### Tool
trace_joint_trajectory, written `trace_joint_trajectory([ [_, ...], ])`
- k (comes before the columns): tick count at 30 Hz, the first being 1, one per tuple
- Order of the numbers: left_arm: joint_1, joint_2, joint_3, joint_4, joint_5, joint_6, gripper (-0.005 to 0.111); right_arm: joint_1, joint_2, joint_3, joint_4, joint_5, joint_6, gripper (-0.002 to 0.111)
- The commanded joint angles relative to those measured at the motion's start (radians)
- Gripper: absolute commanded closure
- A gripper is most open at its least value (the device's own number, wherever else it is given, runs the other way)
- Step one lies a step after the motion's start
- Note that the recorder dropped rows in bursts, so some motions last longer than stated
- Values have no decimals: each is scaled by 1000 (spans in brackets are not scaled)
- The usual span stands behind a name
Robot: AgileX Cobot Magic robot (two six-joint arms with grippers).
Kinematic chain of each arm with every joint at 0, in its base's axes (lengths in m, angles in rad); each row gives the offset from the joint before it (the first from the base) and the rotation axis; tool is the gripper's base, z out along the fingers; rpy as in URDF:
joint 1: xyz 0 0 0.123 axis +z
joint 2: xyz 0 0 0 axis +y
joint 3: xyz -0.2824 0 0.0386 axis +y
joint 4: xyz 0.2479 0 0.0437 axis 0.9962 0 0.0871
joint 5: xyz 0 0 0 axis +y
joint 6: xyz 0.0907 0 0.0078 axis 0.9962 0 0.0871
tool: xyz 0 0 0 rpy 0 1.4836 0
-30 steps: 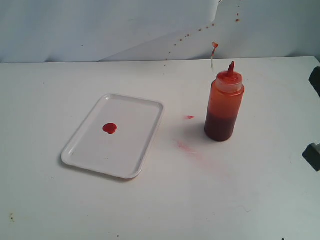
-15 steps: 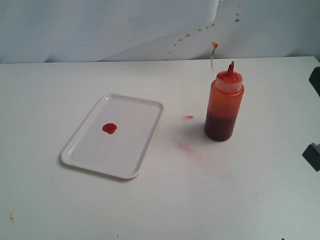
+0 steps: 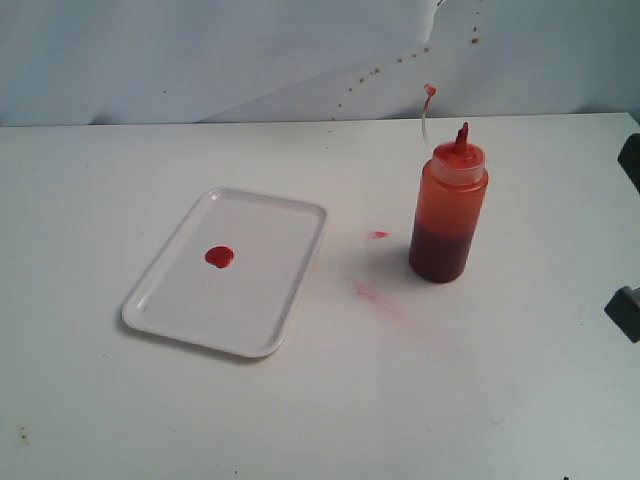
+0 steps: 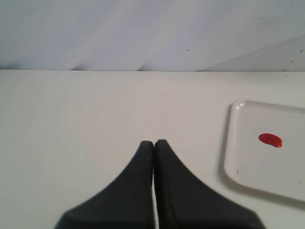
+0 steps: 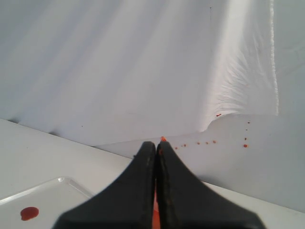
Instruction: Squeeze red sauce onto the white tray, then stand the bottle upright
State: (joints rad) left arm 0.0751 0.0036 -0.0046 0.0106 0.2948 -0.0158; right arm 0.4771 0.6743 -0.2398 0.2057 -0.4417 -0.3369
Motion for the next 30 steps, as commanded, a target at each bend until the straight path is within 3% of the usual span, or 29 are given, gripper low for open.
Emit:
trace_joint_trajectory([
  [1,2,-4,5,-5,-10,-10,106,3,-6,5,-11,1,-4,108],
  [9,2,-4,5,-5,-10,-10,106,3,-6,5,-11,1,-4,108],
  [11,2,-4,5,-5,-10,-10,106,1,-7,5,-11,-19,-93,108],
  [17,2,-4,5,-5,-10,-10,106,-4,-160,5,-11,-20,-108,108],
  [23,2,-4,5,-5,-10,-10,106,-200,-324,5,-11,9,-47,108],
  [30,2,-4,5,-5,-10,-10,106,-208,-328,5,-11,9,-37,108],
])
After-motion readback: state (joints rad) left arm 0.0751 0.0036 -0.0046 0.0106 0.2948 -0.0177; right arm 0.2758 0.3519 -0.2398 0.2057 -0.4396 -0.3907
